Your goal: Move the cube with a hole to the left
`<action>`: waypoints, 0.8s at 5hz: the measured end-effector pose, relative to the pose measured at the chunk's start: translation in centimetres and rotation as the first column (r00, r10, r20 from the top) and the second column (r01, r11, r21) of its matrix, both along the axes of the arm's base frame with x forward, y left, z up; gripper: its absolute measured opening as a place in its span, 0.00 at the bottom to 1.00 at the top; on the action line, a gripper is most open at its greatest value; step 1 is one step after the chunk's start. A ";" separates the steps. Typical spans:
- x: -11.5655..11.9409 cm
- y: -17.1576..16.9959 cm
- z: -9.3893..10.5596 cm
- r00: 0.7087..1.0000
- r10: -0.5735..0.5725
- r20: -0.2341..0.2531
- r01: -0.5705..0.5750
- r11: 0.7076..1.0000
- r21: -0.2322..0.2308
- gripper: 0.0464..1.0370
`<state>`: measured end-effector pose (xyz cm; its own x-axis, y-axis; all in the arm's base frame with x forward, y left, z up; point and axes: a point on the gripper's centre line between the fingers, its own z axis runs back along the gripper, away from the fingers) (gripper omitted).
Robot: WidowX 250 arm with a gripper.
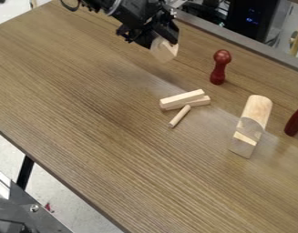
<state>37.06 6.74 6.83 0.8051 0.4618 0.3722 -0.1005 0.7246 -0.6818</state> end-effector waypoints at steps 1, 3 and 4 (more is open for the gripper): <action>0.2 -0.4 -1.9 0.999 -0.032 -0.037 0.029 0.998 -0.062 0.52; 0.5 -0.2 -3.7 0.997 -0.051 -0.057 0.045 0.995 -0.094 0.52; 0.8 -0.2 -4.2 0.997 -0.050 -0.055 0.043 0.992 -0.116 0.52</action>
<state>37.85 6.51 2.65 0.8455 0.4603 0.2707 -0.1104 0.6466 -0.7548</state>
